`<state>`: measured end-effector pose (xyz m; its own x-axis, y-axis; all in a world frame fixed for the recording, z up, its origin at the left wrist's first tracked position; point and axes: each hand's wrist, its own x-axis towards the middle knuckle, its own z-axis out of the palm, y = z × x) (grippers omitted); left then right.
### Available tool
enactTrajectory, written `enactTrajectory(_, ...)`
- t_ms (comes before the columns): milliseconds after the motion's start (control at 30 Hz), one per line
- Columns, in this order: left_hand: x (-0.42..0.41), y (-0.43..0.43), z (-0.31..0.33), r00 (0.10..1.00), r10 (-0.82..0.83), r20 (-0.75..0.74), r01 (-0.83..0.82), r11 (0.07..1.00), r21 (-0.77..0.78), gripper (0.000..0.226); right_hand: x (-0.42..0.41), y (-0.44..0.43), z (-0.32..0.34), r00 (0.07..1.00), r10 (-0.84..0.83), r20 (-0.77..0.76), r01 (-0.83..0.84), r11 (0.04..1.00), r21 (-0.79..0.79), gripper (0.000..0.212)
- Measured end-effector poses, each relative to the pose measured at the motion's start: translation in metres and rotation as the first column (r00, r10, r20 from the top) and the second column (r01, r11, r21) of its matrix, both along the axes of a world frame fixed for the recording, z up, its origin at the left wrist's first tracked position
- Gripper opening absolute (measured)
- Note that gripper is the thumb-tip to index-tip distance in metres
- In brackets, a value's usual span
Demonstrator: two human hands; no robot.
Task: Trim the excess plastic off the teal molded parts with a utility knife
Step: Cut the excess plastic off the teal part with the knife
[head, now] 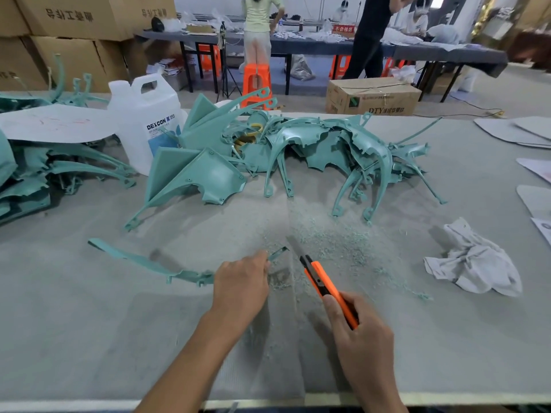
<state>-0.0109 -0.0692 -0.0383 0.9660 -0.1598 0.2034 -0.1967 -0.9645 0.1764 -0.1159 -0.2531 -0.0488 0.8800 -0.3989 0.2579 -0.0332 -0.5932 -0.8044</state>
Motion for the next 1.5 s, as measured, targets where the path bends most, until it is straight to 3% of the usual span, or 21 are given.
enactTrajectory(367, -0.003, -0.001, -0.002, 0.999, 0.009, 0.033, -0.008, 1.000, -0.007, 0.020, 0.010, 0.005, -0.004, 0.994, 0.016, -0.107, -0.032, 0.988, -0.150, 0.021)
enactTrajectory(633, -0.004, 0.000, 0.000, 0.998, -0.002, 0.059, 0.003, 1.000, -0.017, 0.022, 0.010, 0.006, -0.004, 0.992, 0.018, -0.128, -0.038, 0.986, -0.160, 0.026)
enactTrajectory(733, -0.002, 0.004, 0.002, 1.000, 0.008, 0.004, -0.008, 1.000, -0.028, 0.024, 0.011, 0.004, -0.005, 0.990, -0.018, -0.139, -0.001, 0.991, -0.134, 0.027)
enactTrajectory(833, -0.001, 0.005, 0.008, 0.999, -0.039, -0.034, 0.036, 0.994, -0.104, 0.024, 0.009, 0.002, -0.005, 0.993, -0.035, -0.113, 0.023, 0.994, -0.107, 0.025)
enactTrajectory(933, -0.003, -0.005, 0.028, 0.992, -0.120, 0.032, 0.124, 0.939, -0.322, 0.022, 0.007, 0.000, -0.003, 0.996, -0.059, -0.063, 0.059, 0.998, -0.003, 0.022)
enactTrajectory(1100, -0.004, -0.033, 0.085, 0.960, -0.111, 0.258, 0.254, 0.732, -0.632, 0.020, 0.005, -0.005, -0.003, 0.996, -0.077, -0.040, 0.080, 0.992, 0.094, 0.019)
enactTrajectory(1167, -0.008, -0.035, 0.110, 0.947, -0.129, 0.294, 0.310, 0.601, -0.736, 0.022, 0.004, -0.006, -0.003, 0.996, -0.086, -0.030, 0.089, 0.987, 0.136, 0.017)
enactTrajectory(1267, -0.011, -0.023, 0.145, 0.954, -0.176, 0.242, 0.276, 0.211, -0.938, 0.027, 0.005, -0.007, -0.006, 0.993, -0.115, -0.003, 0.113, 0.977, 0.180, 0.017)
enactTrajectory(1400, 0.007, 0.008, 0.157, 0.976, -0.129, 0.177, 0.137, -0.270, -0.953, 0.027, 0.003, -0.008, -0.006, 0.991, -0.130, 0.028, 0.121, 0.970, 0.211, 0.032)
enactTrajectory(1467, 0.022, 0.024, 0.147, 0.995, -0.102, 0.017, -0.030, -0.442, -0.897, 0.028, 0.004, -0.007, -0.005, 0.990, -0.132, 0.041, 0.118, 0.962, 0.244, 0.025)
enactTrajectory(1500, 0.030, 0.030, 0.139, 0.992, -0.095, -0.088, -0.124, -0.484, -0.866, 0.029, 0.004, -0.007, -0.006, 0.991, -0.130, 0.040, 0.116, 0.960, 0.254, 0.020)
